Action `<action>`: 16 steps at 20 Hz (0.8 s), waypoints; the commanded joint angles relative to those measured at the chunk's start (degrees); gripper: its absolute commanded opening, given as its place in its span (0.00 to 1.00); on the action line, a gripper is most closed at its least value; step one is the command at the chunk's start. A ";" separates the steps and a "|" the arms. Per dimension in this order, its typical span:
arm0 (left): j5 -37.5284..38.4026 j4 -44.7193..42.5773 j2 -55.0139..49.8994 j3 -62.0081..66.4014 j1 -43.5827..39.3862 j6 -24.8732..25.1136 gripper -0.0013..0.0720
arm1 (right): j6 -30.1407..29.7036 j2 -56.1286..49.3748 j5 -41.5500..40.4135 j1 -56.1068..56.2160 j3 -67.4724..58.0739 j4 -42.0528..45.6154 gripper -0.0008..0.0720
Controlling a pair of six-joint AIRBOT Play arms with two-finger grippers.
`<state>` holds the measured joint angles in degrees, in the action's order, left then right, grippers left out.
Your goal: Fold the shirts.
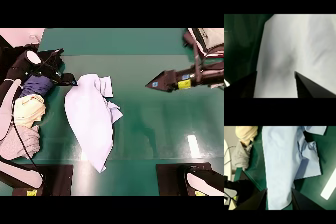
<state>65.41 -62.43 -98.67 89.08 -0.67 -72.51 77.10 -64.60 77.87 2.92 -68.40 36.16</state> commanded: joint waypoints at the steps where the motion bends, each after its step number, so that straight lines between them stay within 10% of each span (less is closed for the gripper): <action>1: -0.37 3.23 -2.75 -0.48 0.17 0.98 0.77 | -0.02 0.04 -4.44 2.34 5.75 -0.04 0.51; 3: -1.31 4.42 -2.82 -0.74 -0.35 1.01 0.59 | -0.07 0.02 -7.48 3.54 8.81 0.00 0.51; 5: -1.49 6.36 -2.82 -0.74 -0.52 1.07 0.06 | -0.74 0.02 -10.78 5.27 12.02 -0.02 0.51; 8: 2.16 6.88 -2.03 1.55 -0.52 0.98 0.05 | -2.62 -1.14 -16.24 10.43 17.18 -0.20 0.81; 16: 3.10 6.67 6.82 2.67 -0.52 0.98 0.05 | -4.76 -18.51 -27.54 29.62 12.83 -0.55 0.81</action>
<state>68.20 -55.83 -94.54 91.46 -1.23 -71.55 73.03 -77.49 54.48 27.22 -52.97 35.62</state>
